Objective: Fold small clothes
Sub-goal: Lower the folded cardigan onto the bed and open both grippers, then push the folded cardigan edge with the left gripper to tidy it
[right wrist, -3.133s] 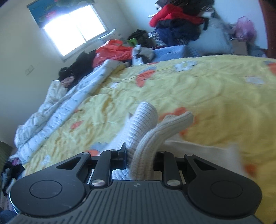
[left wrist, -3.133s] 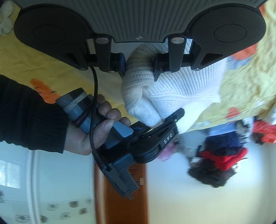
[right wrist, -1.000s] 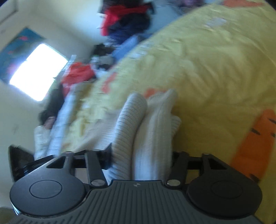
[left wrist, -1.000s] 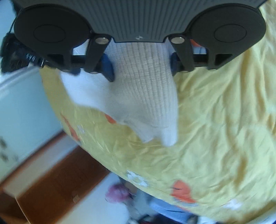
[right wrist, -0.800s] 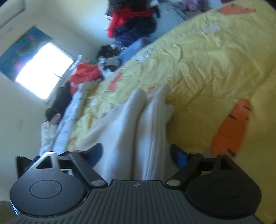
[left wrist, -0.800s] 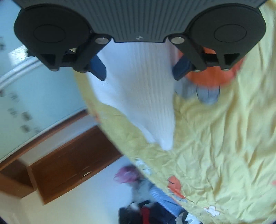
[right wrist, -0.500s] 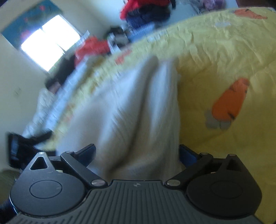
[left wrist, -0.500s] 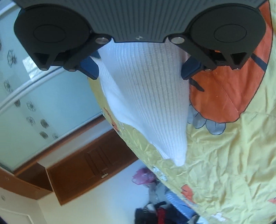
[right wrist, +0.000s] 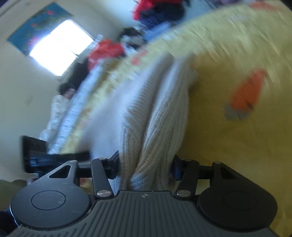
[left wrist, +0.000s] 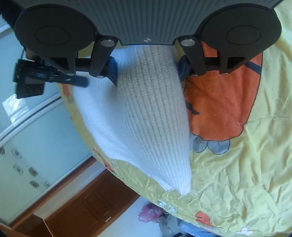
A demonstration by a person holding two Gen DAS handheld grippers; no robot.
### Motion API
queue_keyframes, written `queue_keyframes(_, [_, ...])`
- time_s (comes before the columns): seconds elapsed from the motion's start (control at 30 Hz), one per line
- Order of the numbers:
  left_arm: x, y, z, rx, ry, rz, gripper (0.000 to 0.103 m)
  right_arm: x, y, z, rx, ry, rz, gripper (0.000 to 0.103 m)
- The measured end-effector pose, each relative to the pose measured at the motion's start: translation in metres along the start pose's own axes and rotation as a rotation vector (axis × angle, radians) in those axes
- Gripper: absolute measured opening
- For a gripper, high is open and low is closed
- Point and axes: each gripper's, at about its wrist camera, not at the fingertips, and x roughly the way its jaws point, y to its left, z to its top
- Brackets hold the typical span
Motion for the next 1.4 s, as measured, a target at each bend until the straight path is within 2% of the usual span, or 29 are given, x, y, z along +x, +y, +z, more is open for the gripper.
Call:
queue_keyframes(0.07, [-0.004,-0.003,-0.004,0.02,-0.005,0.01,0.065,-0.001,-0.015,-0.005,0.075,-0.023,0.051,0.057])
queue_keyframes(0.1, [-0.004,-0.003,-0.006,0.016,-0.007,0.016,0.068,-0.004,-0.016,-0.006,0.096,-0.032,0.055,0.062])
queue_keyframes(0.13, [-0.007,-0.006,-0.008,0.025,-0.017,0.033,0.069,-0.006,-0.015,-0.007,0.1,-0.035,0.046,0.071])
queue_keyframes(0.17, [-0.011,-0.013,-0.01,0.048,-0.032,0.064,0.072,-0.009,-0.012,-0.006,0.096,-0.036,0.025,0.073])
queue_keyframes(0.23, [-0.028,-0.032,-0.018,0.131,-0.086,0.131,0.073,-0.021,-0.006,-0.002,0.086,-0.061,0.001,0.073])
queue_keyframes(0.3, [-0.046,-0.052,-0.035,0.255,-0.144,0.189,0.082,-0.041,0.001,0.004,0.083,-0.151,-0.003,0.073])
queue_keyframes(0.4, [-0.055,-0.069,-0.064,0.409,-0.176,0.274,0.082,-0.06,0.019,0.012,0.046,-0.241,0.033,0.073])
queue_keyframes(0.47, [-0.051,-0.069,-0.075,0.428,-0.17,0.313,0.082,-0.054,0.033,0.017,-0.011,-0.212,0.053,0.073])
queue_keyframes(0.57, [-0.036,-0.062,-0.077,0.389,-0.139,0.327,0.081,-0.029,0.053,0.022,-0.135,-0.137,-0.021,0.073])
queue_keyframes(0.63, [-0.026,-0.064,-0.08,0.42,-0.137,0.402,0.073,-0.006,0.054,0.024,-0.165,-0.075,-0.084,0.071])
queue_keyframes(0.7, [-0.021,-0.065,-0.075,0.412,-0.142,0.462,0.046,0.011,0.053,0.021,-0.178,-0.032,-0.109,0.072])
queue_keyframes(0.73, [-0.021,-0.064,-0.073,0.392,-0.152,0.456,0.044,0.016,0.056,0.02,-0.196,-0.027,-0.113,0.071])
queue_keyframes(0.8, [-0.024,-0.063,-0.068,0.368,-0.165,0.42,0.025,0.019,0.062,0.018,-0.24,-0.018,-0.122,0.053])
queue_keyframes(0.83, [-0.023,-0.065,-0.068,0.378,-0.168,0.43,0.024,0.018,0.063,0.018,-0.247,-0.007,-0.123,0.03])
queue_keyframes(0.87, [-0.022,-0.067,-0.07,0.399,-0.175,0.448,0.021,0.016,0.064,0.02,-0.253,-0.004,-0.115,0.025])
queue_keyframes(0.93, [-0.025,-0.068,-0.072,0.426,-0.2,0.463,0.018,0.007,0.068,0.024,-0.265,-0.012,-0.102,0.02])
queue_keyframes(1.0, [-0.03,-0.062,-0.069,0.396,-0.19,0.447,0.016,-0.006,0.073,0.026,-0.289,-0.034,-0.108,0.019])
queue_keyframes(1.1, [-0.022,-0.047,-0.066,0.326,-0.154,0.444,0.015,0.011,0.048,0.016,-0.24,0.034,-0.143,0.018])
queue_keyframes(1.13, [-0.018,-0.046,-0.067,0.321,-0.154,0.456,0.015,0.012,0.041,0.011,-0.221,0.009,-0.107,0.019])
queue_keyframes(1.2, [-0.016,-0.048,-0.069,0.325,-0.164,0.472,0.015,0.009,0.037,0.013,-0.163,-0.007,-0.09,0.027])
queue_keyframes(1.33, [-0.016,-0.047,-0.077,0.354,-0.192,0.478,0.021,0.001,0.041,0.022,-0.145,0.015,-0.052,0.051])
queue_keyframes(1.37, [-0.016,-0.047,-0.08,0.363,-0.208,0.487,0.027,-0.005,0.041,0.027,-0.133,-0.006,-0.048,0.062])
queue_keyframes(1.4, [-0.016,-0.048,-0.084,0.377,-0.226,0.504,0.036,-0.012,0.041,0.034,-0.119,-0.054,-0.045,0.069])
